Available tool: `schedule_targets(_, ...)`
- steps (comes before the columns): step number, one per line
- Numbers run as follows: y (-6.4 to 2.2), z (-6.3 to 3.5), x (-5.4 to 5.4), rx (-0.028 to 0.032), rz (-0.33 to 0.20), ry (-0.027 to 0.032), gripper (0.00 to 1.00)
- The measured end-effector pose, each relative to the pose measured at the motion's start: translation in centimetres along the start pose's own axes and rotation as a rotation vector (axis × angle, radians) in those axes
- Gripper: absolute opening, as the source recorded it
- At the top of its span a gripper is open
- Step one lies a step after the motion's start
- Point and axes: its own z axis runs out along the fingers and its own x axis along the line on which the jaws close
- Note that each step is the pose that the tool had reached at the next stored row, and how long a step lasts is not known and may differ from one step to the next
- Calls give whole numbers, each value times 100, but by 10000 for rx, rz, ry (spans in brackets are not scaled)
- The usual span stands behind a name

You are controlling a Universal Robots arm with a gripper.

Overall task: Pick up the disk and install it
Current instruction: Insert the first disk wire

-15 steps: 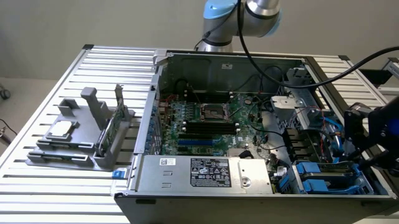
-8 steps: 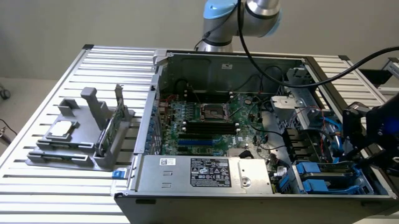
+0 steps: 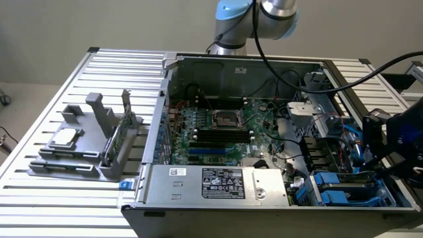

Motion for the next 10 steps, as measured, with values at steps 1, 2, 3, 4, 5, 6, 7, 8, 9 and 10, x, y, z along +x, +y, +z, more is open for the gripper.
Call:
schedule_targets(1, 0, 3, 0, -9, 53, 2, 28)
schedule_targets(2, 0, 6, 0, -18, 107, 4, 28)
schedule_targets(3, 0, 9, 1, -29, 166, 6, 28)
schedule_targets(4, 0, 12, 2, -38, 220, 6, 28)
schedule_targets(5, -1, 13, 2, -47, 274, 5, 28)
schedule_targets(6, 0, 15, 2, -57, 330, 5, 28)
schedule_targets(7, 0, 17, 3, -68, 383, 6, 28)
schedule_targets(8, -1, 19, 3, -80, 437, 10, 28)
schedule_targets(9, -1, 21, 4, -91, 492, 12, 28)
schedule_targets(10, -1, 22, 4, -103, 547, 14, 28)
